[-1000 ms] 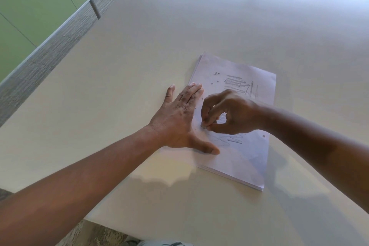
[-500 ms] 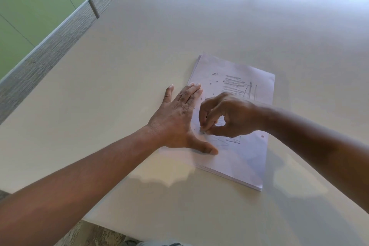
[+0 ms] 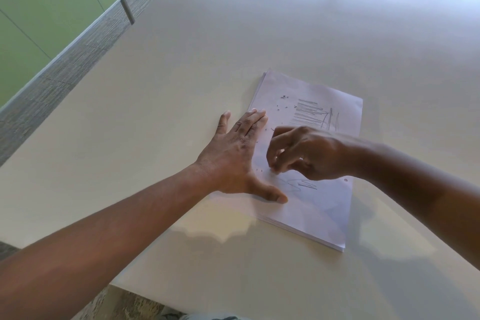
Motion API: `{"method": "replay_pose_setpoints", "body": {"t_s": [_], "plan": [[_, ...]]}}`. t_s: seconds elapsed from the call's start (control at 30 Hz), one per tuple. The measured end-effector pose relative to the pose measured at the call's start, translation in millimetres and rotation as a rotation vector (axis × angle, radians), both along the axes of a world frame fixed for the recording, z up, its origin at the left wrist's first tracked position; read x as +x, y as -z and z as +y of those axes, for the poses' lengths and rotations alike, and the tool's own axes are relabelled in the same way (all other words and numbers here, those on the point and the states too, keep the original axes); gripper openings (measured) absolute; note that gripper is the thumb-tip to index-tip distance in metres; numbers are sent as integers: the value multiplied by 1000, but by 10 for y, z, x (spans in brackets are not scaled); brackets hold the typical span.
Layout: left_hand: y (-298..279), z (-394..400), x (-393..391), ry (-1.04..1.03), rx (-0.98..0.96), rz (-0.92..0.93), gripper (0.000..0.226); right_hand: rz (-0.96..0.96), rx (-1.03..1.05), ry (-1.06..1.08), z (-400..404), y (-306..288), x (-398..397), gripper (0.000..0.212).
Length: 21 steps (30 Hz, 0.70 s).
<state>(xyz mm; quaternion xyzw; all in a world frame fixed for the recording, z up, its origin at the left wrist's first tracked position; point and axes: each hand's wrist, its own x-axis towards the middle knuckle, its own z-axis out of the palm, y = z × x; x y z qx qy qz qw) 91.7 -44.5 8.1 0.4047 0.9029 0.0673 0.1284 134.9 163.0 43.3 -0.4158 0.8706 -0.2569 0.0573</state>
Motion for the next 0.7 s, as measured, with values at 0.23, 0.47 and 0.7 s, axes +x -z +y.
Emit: {"method": "replay_pose_setpoints", "body": {"t_s": [0.23, 0.47, 0.7], "plan": [[0, 6, -8, 13, -3, 8, 164, 30, -45, 30, -47, 56, -22, 14], [11, -2, -9, 1, 6, 3, 164, -20, -13, 31, 15, 51, -40, 15], [-5, 2, -3, 2, 7, 2, 164, 10, -33, 60, 49, 87, 9, 14]]}}
